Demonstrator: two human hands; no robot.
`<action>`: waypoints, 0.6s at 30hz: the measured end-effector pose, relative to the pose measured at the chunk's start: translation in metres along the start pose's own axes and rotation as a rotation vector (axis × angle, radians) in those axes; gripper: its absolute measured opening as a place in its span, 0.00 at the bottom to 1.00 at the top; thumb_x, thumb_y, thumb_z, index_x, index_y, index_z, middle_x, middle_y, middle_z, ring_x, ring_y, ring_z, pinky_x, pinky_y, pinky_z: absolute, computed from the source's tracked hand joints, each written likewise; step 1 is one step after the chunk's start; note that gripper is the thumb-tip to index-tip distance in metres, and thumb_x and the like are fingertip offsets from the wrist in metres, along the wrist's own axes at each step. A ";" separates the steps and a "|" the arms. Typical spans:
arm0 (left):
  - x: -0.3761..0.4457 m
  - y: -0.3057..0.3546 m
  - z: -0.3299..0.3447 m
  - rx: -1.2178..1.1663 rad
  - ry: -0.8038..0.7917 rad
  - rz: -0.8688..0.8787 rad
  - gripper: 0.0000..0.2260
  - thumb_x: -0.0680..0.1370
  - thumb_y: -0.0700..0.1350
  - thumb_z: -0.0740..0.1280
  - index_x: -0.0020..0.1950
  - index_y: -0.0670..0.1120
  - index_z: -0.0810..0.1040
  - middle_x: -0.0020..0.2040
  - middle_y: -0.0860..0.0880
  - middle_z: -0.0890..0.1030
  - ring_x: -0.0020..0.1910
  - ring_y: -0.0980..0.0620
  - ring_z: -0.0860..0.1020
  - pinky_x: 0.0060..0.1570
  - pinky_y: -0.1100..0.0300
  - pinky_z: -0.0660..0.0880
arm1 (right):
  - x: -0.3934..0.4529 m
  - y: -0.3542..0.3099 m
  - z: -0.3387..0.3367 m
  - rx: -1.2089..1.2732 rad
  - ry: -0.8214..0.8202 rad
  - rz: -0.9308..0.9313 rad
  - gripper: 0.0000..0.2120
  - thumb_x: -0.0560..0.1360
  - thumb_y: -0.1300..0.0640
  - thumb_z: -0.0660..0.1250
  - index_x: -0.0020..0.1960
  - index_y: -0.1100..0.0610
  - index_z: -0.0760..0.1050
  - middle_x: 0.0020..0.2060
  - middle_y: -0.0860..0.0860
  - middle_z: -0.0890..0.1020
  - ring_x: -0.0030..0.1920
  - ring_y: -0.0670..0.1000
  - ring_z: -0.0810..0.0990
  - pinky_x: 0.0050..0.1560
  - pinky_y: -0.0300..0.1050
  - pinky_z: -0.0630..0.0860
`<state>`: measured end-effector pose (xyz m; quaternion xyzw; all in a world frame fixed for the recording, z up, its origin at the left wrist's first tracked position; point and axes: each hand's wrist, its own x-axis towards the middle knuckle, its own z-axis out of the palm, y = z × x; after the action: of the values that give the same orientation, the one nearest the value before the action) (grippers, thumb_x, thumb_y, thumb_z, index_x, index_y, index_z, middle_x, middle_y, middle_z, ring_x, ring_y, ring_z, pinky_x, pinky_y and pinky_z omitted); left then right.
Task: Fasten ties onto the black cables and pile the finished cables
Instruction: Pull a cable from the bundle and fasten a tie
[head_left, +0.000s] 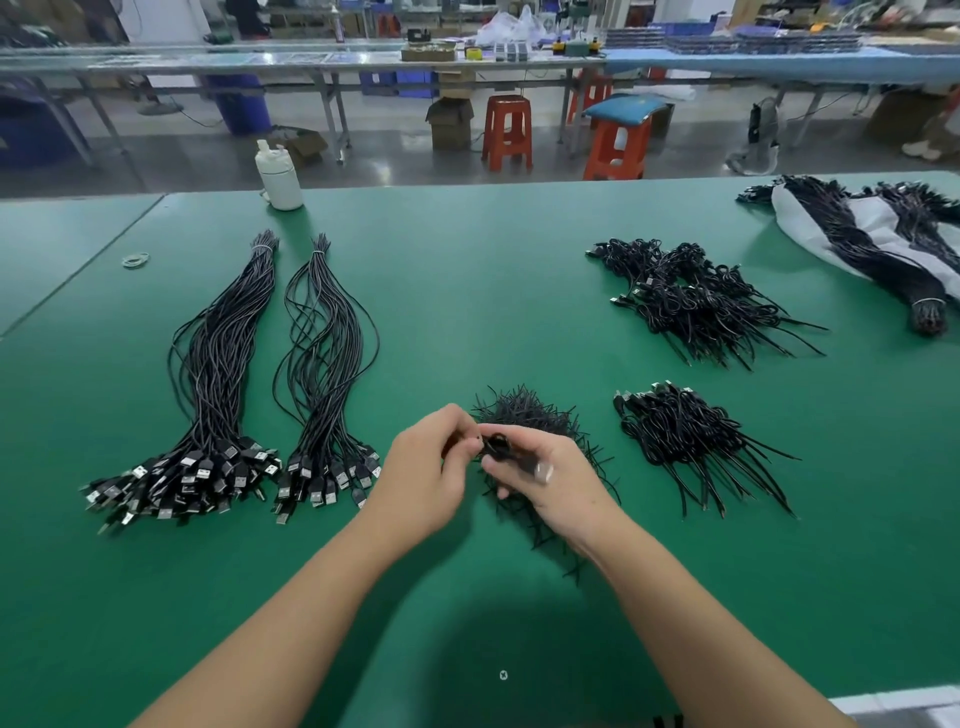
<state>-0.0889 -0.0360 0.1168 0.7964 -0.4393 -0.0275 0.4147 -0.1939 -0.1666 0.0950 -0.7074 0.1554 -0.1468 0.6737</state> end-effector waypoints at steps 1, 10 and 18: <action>0.000 0.001 0.000 0.009 0.008 0.017 0.06 0.78 0.37 0.66 0.44 0.46 0.74 0.37 0.55 0.77 0.37 0.54 0.72 0.38 0.65 0.67 | 0.001 -0.001 0.000 -0.046 0.037 0.003 0.09 0.77 0.63 0.71 0.56 0.55 0.83 0.33 0.45 0.79 0.30 0.46 0.72 0.33 0.39 0.71; 0.000 0.003 0.002 0.342 -0.023 0.348 0.11 0.70 0.28 0.70 0.44 0.42 0.75 0.40 0.46 0.74 0.40 0.45 0.71 0.43 0.53 0.68 | 0.003 0.004 0.003 0.213 0.080 0.145 0.09 0.81 0.57 0.65 0.56 0.61 0.79 0.28 0.53 0.76 0.26 0.47 0.66 0.24 0.37 0.60; 0.001 0.005 0.006 0.128 0.051 0.113 0.05 0.79 0.36 0.63 0.45 0.45 0.72 0.41 0.50 0.74 0.40 0.51 0.69 0.41 0.60 0.64 | 0.002 0.001 0.000 0.371 0.012 0.088 0.11 0.80 0.67 0.64 0.61 0.62 0.78 0.44 0.56 0.85 0.39 0.49 0.81 0.38 0.40 0.78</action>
<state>-0.0943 -0.0418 0.1167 0.7957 -0.4739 0.0444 0.3747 -0.1918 -0.1676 0.0942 -0.5625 0.1604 -0.1474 0.7975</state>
